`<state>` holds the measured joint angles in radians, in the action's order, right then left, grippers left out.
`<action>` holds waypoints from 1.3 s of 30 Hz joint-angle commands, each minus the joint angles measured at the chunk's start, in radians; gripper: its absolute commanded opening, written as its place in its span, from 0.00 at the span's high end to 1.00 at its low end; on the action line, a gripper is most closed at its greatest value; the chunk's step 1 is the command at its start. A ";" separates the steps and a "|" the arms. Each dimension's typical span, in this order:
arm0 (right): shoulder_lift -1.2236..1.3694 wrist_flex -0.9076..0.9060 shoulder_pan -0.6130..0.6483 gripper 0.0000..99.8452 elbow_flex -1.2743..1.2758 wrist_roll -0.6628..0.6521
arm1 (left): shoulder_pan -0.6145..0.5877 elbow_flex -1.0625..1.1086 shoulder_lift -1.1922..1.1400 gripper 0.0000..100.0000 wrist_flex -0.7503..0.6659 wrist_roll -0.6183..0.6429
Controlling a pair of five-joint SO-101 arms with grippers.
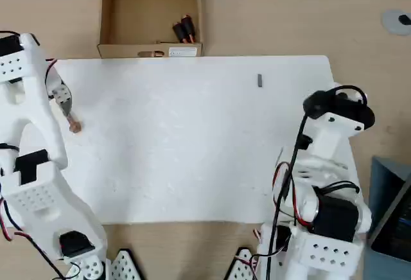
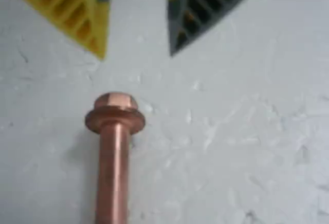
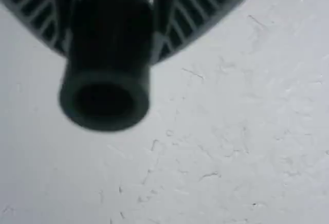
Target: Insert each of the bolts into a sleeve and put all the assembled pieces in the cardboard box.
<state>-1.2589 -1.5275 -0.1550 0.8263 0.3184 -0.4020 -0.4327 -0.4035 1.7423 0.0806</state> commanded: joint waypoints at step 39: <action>-0.013 0.014 -0.013 0.99 -0.038 -0.071 | -0.075 -0.089 -0.160 0.90 -0.012 -0.031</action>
<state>-1.2589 -1.5275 -0.1550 0.8263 0.2539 -0.4757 -0.4664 -0.5785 1.7346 0.0545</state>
